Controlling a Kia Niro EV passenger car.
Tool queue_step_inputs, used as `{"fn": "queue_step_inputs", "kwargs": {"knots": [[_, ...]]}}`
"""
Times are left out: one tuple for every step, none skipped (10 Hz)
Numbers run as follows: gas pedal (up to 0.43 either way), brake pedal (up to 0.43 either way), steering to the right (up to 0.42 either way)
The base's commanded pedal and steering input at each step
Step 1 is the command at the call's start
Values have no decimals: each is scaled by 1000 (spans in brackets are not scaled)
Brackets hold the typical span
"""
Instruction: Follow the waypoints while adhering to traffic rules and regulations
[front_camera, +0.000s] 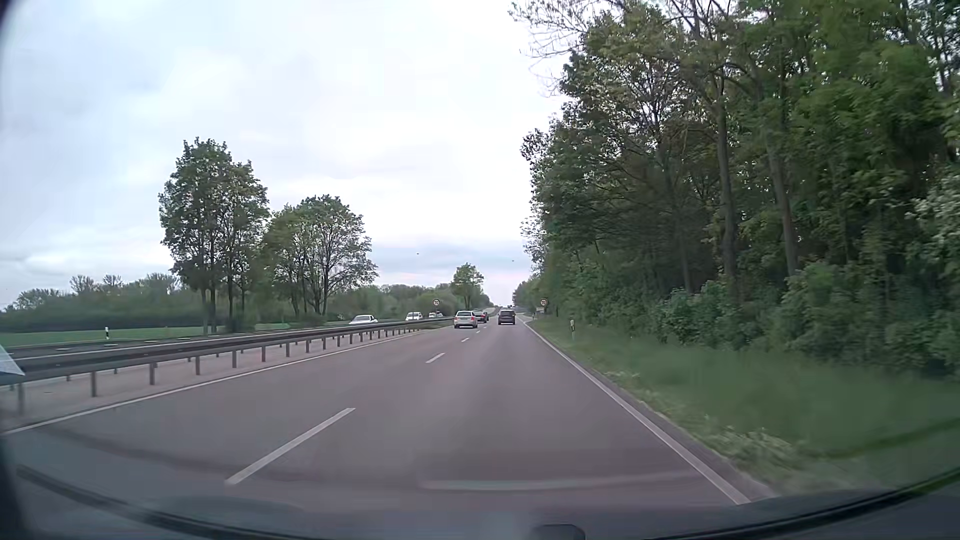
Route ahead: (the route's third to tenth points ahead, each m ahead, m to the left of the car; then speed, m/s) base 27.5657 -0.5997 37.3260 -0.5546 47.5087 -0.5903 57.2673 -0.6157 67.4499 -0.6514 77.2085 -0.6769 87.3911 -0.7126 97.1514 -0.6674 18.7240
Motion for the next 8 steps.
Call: {"fn": "queue_step_inputs", "kwargs": {"knots": [[138, 0, -1], [138, 0, -1], [138, 0, -1], [138, 0, -1], [138, 0, -1], [138, 0, -1], [138, 0, -1], [138, 0, -1]]}}
